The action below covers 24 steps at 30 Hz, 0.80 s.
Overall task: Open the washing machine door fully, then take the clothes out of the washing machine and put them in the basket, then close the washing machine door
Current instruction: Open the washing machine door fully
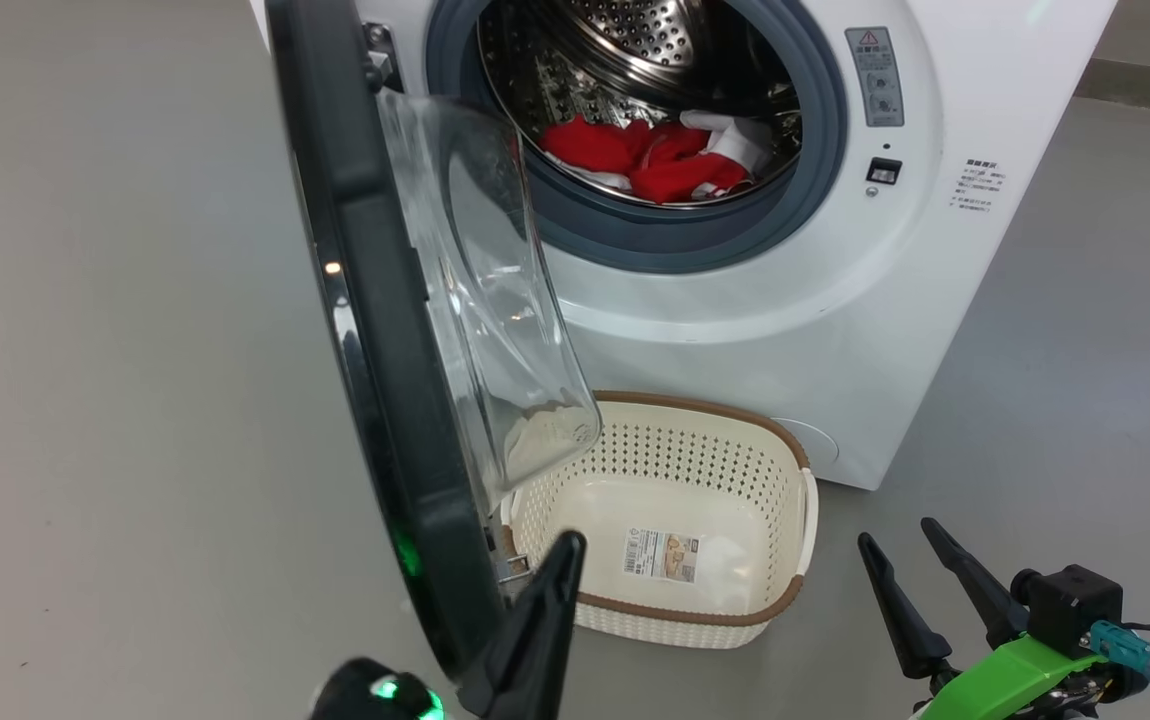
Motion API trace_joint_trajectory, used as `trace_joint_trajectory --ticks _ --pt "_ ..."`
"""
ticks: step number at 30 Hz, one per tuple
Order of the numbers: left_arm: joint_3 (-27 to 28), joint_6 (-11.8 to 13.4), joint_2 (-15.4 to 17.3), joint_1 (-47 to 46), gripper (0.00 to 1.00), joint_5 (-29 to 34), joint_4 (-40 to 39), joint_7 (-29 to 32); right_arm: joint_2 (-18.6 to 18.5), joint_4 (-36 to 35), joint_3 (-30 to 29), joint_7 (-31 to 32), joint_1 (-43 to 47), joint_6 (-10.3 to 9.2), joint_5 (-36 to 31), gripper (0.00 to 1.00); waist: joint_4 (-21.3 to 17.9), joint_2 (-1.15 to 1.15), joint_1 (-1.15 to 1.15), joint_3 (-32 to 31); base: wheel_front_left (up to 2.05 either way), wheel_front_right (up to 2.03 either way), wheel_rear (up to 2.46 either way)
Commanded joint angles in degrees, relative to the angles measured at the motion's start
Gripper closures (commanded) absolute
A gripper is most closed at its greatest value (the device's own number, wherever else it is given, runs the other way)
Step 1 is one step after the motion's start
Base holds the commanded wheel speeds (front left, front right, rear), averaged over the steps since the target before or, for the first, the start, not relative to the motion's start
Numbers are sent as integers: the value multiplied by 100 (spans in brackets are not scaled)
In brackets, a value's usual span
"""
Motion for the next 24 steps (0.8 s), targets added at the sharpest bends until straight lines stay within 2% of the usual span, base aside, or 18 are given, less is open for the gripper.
trace_joint_trajectory --ticks 1,10,24 --pt "78 -1 10 -201 100 -66 102 -22 -55 -138 83 -69 -81 28 -101 0 -22 0 0 14 0 0 0" --pt "130 101 10 -449 100 -478 1258 -22 -62 -167 20 -69 -105 28 -107 0 -72 0 0 81 0 0 0" --pt "625 192 10 -495 100 -437 1672 -22 -38 -167 38 -69 -111 28 -121 0 7 0 0 108 0 0 0"
